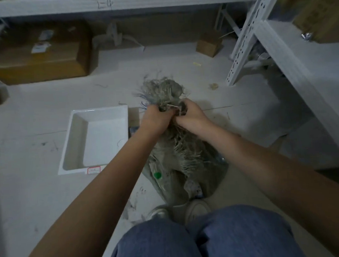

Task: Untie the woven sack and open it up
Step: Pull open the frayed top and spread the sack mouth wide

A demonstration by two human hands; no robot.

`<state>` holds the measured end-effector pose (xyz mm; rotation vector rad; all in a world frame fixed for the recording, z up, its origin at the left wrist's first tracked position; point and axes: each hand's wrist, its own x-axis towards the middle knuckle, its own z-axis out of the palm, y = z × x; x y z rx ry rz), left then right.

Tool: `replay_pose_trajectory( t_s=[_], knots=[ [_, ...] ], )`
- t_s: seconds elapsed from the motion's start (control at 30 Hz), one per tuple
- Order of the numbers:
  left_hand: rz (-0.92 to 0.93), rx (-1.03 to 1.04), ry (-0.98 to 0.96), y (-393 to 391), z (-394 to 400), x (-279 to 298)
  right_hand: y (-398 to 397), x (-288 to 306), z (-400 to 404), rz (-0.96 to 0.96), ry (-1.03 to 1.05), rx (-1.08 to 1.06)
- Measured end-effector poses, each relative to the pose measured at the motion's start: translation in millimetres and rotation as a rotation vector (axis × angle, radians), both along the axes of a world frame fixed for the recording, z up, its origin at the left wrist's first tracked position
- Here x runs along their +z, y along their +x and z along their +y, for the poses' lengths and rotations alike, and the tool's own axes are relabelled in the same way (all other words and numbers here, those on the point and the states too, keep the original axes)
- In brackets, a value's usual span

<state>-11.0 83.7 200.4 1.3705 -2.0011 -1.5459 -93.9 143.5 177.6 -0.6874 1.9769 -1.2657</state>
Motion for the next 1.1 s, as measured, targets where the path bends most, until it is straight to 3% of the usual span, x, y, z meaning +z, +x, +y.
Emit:
replay_pose_trajectory(
  t_s=[0.07,0.13,0.23,0.37,0.5,0.63,0.77,0.9,1.03,1.1],
  knots=[
    [0.028,0.096,0.021,2,-8,-6,-2,0,6,-0.093,-0.07,0.05],
    [0.102,0.184,0.125,7,-17,-10,-11,3,13,-0.143,-0.112,-0.052],
    [0.292,0.214,0.285,13,-20,-6,-30,1,22,-0.151,-0.014,-0.177],
    [0.545,0.096,0.672,15,-20,2,-24,7,27,-0.188,0.201,0.172],
    [0.63,-0.051,0.948,23,-16,0,-13,7,19,-0.147,0.106,0.08],
    [0.563,-0.108,0.892,25,-12,-8,-14,-2,23,-0.056,0.005,-0.066],
    [0.382,-0.011,0.721,28,-16,-17,-21,-7,30,-0.136,0.016,0.008],
    [0.391,0.081,0.624,27,-16,-23,-24,-4,35,-0.156,0.011,-0.039],
    [0.414,0.099,0.545,22,-14,-23,-21,9,38,0.018,0.041,-0.113],
    [0.414,0.083,0.529,19,-9,-19,-17,17,37,0.031,0.057,-0.047]
  ],
)
